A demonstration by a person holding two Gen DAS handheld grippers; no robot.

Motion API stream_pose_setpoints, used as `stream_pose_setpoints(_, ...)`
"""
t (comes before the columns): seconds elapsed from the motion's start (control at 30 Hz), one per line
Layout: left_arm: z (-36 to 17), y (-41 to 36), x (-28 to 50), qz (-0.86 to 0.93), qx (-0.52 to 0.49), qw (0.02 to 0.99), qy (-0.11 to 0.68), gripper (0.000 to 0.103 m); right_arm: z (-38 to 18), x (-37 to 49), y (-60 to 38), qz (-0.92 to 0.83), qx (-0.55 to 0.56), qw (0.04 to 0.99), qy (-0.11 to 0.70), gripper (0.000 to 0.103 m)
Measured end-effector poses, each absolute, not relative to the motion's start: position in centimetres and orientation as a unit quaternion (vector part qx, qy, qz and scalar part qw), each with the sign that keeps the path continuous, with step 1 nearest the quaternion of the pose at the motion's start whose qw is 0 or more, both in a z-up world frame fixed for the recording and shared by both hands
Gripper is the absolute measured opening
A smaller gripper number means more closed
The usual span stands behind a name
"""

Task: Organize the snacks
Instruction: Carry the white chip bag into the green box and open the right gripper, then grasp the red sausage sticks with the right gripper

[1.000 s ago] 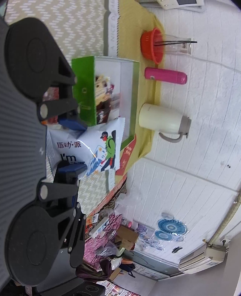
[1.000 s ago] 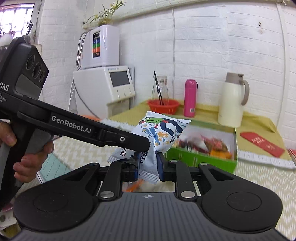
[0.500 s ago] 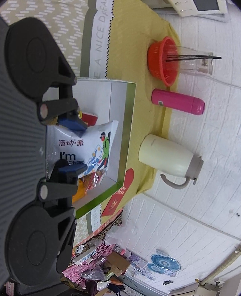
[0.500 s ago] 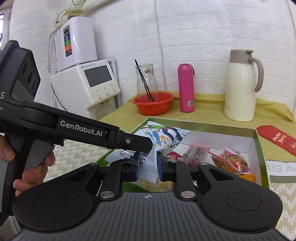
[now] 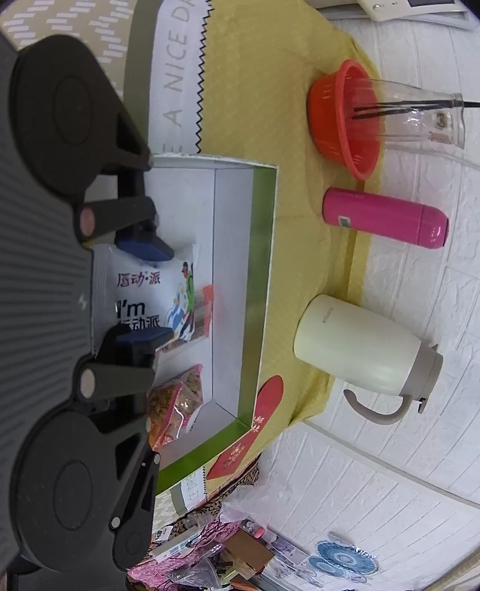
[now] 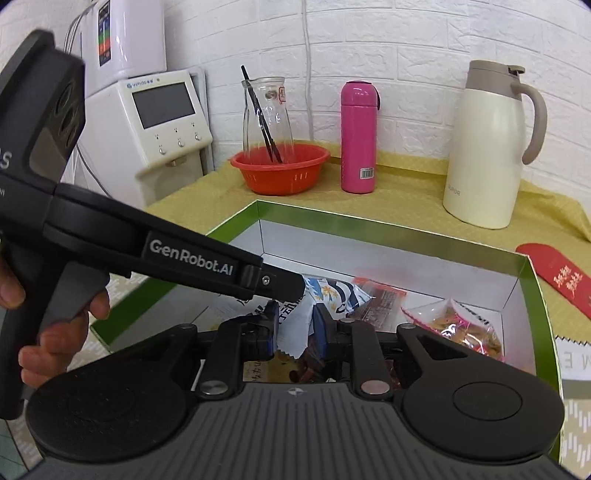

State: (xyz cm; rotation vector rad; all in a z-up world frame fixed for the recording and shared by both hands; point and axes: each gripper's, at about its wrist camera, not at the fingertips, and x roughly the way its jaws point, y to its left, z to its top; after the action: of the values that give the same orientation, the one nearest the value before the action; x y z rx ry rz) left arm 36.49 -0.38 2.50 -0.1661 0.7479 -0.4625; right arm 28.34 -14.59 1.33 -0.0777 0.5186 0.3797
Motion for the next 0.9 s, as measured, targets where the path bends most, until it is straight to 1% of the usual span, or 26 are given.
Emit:
stream_pose_setpoints(0.03,2.6,-0.4,36.6,-0.223,-0.08,0.902,0.361,0.044,1.3,28.4,-14.6,0.188,-0.039,0.948,0.254,0.038)
stream_pose_setpoints(0.07,2.6,-0.4,36.4,-0.223,-0.082,0.903,0.358,0.049,1.3,28.5,-14.6,0.189,-0.04,0.948,0.253,0.042)
stream_pose_setpoints(0.1,2.8,-0.3,36.3,-0.222,-0.084,0.905,0.353,0.061,1.4,28.4,-14.6,0.188,-0.042,0.949,0.251,0.045)
stream_pose_setpoints(0.13,3.0,-0.2,36.0,-0.22,-0.087,0.908,0.345,0.063,1.4,28.2,-14.6,0.188,-0.045,0.95,0.245,0.048)
stream_pose_setpoints(0.17,3.2,-0.1,35.7,-0.22,-0.087,0.91,0.34,0.064,1.4,28.0,-14.6,0.19,-0.049,0.951,0.24,0.061)
stream_pose_setpoints(0.2,3.5,0.0,35.5,-0.221,-0.088,0.911,0.336,0.069,1.4,27.8,-14.5,0.191,-0.054,0.951,0.237,0.087)
stream_pose_setpoints(0.23,3.7,0.1,35.2,-0.219,-0.089,0.913,0.333,0.071,1.5,27.4,-14.5,0.19,-0.058,0.952,0.233,0.1)
stream_pose_setpoints(0.27,3.9,0.1,34.9,-0.213,-0.092,0.915,0.329,0.072,1.5,27.1,-14.5,0.189,-0.062,0.953,0.227,0.103)
stream_pose_setpoints(0.33,4.2,0.2,34.2,-0.195,-0.093,0.922,0.323,0.078,1.5,26.3,-14.4,0.191,-0.072,0.954,0.221,0.103)
stream_pose_setpoints(0.37,4.4,0.1,33.9,-0.184,-0.084,0.926,0.32,0.079,1.6,26.0,-14.4,0.189,-0.076,0.954,0.22,0.103)
stream_pose_setpoints(0.4,4.6,-0.2,33.5,-0.172,-0.071,0.931,0.315,0.086,1.6,25.7,-14.4,0.188,-0.077,0.954,0.219,0.103)
stream_pose_setpoints(0.43,4.8,-0.4,33.0,-0.157,-0.056,0.937,0.307,0.099,1.7,25.4,-14.4,0.187,-0.077,0.955,0.217,0.103)
stream_pose_setpoints(0.53,5.5,-1.0,31.3,-0.139,-0.02,0.95,0.279,0.098,2.2,24.3,-14.6,0.189,-0.071,0.955,0.216,0.103)
stream_pose_setpoints(0.9,8.2,-1.2,24.6,-0.155,-0.017,0.955,0.252,0.098,3.6,18.6,-15.8,0.189,-0.075,0.959,0.197,0.103)
